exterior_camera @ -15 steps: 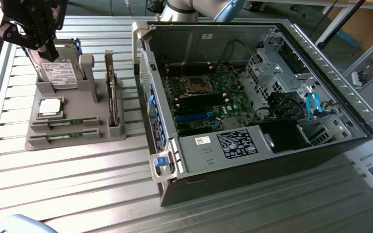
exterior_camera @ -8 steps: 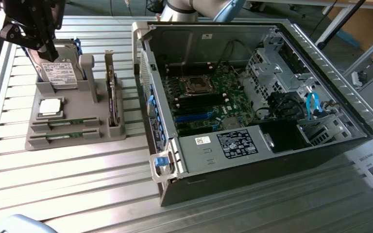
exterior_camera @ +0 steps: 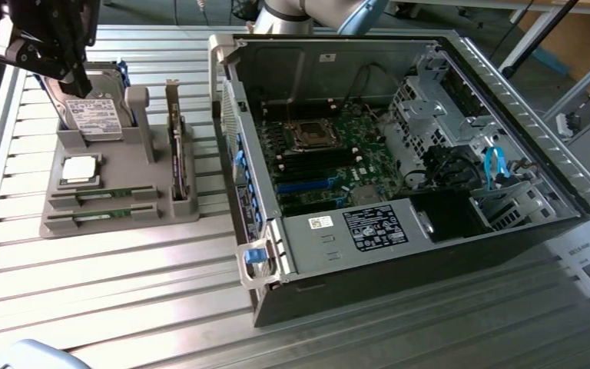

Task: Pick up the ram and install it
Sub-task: 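Pick up the ram and move it above insertion slot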

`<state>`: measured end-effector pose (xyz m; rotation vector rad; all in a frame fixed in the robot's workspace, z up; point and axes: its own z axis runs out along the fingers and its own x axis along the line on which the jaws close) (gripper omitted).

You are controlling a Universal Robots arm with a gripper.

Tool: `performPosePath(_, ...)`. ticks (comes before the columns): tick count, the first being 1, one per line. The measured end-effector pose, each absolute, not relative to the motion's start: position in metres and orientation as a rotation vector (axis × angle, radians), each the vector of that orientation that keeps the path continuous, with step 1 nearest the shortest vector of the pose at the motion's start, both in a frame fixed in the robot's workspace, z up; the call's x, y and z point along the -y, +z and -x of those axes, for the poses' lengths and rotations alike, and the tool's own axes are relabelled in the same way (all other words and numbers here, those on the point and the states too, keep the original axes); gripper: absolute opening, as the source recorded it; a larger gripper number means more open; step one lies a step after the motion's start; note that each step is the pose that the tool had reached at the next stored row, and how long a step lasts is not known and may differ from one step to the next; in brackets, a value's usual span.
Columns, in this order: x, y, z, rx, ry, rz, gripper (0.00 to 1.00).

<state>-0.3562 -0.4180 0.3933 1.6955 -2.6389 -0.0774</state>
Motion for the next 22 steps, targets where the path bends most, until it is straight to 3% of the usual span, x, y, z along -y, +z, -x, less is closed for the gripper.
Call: performPosePath(22,0.418,0.3933,0.3563,2.46,-0.075,-1.938,0.1)
